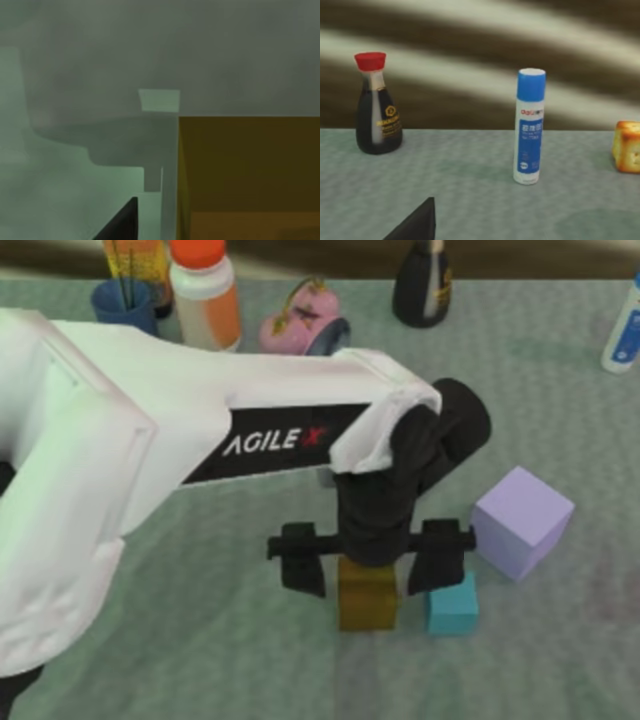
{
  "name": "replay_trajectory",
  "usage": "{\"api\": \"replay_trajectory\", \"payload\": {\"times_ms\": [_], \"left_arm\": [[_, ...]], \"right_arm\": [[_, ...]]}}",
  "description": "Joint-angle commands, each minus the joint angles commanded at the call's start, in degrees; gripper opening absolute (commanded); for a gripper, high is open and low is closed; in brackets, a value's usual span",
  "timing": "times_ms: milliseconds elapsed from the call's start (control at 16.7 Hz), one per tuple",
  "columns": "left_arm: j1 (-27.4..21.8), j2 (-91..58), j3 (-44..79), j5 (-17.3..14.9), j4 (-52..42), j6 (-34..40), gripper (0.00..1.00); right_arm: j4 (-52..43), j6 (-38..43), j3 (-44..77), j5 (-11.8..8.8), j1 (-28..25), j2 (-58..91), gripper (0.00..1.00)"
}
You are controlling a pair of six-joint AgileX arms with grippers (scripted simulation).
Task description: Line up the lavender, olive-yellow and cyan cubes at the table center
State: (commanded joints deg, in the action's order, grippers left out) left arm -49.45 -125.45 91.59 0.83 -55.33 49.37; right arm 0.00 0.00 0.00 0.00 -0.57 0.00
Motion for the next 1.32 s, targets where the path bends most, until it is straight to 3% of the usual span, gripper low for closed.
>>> {"api": "replay_trajectory", "payload": {"times_ms": [480,960,1320], "left_arm": [[0.01,0.06,0.20,0.00,-0.21,0.00,1.00],[0.88,3.73,9.78,0.03,-13.66,0.33,1.00],[0.89,4.28,9.42,0.08,-13.51,0.21,1.00]], "right_arm": [[0.00,0.00,0.00,0.00,0.00,0.00,1.00],[0.00,0.00,0.00,0.00,0.00,0.00,1.00],[-0.40,-0.13,0.52,-0.04,-0.18,0.54,1.00]]}}
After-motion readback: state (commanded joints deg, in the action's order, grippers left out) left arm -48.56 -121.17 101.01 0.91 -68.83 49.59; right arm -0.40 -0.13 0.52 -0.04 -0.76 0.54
